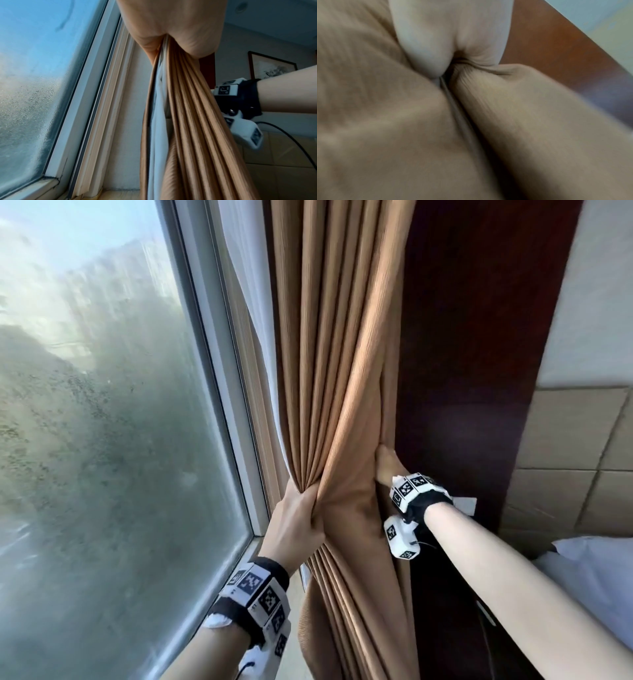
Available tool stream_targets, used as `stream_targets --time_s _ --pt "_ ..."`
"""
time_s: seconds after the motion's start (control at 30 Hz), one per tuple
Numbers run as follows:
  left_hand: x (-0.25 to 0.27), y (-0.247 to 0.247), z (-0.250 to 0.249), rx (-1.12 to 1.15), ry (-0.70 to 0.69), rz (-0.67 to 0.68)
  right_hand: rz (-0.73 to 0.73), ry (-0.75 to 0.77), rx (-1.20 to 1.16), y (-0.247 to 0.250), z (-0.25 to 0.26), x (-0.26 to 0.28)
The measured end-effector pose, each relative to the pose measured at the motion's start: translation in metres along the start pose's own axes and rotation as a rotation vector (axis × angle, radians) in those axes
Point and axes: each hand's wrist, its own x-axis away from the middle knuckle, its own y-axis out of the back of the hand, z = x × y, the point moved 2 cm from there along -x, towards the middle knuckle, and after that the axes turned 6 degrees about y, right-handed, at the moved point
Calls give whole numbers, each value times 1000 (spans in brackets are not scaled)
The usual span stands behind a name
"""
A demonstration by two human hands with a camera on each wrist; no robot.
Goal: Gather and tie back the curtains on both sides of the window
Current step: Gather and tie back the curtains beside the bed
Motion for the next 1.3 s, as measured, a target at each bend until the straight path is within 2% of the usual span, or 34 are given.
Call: stream_targets --time_s 0.07,0.2,0.37,0.5,0.6,0.7,0.87,1.03,1.2,1.3 --pt "1 0 -1 1 9 -20 36 -39 77 24 -3 17" --pt "1 -1 -3 8 1 -56 -88 -104 41 76 -28 62" --pt "1 -10 -17 3 84 -69 -213 -2 -7 128 -46 139" --pt "-3 -26 -35 8 127 -55 -186 91 -155 133 -26 200" --pt "-4 -38 -53 62 131 -35 -157 101 -114 121 -9 226" --pt "0 -46 -68 155 100 -17 -135 121 -18 106 4 227" --pt "9 -51 -85 282 98 -11 -121 127 -23 83 20 212" --pt "11 -48 -90 396 147 38 -76 191 186 55 35 203" --pt "7 -49 -90 282 155 -13 -135 205 161 43 36 188" --pt "2 -48 -80 228 128 -42 -55 242 222 43 35 191"
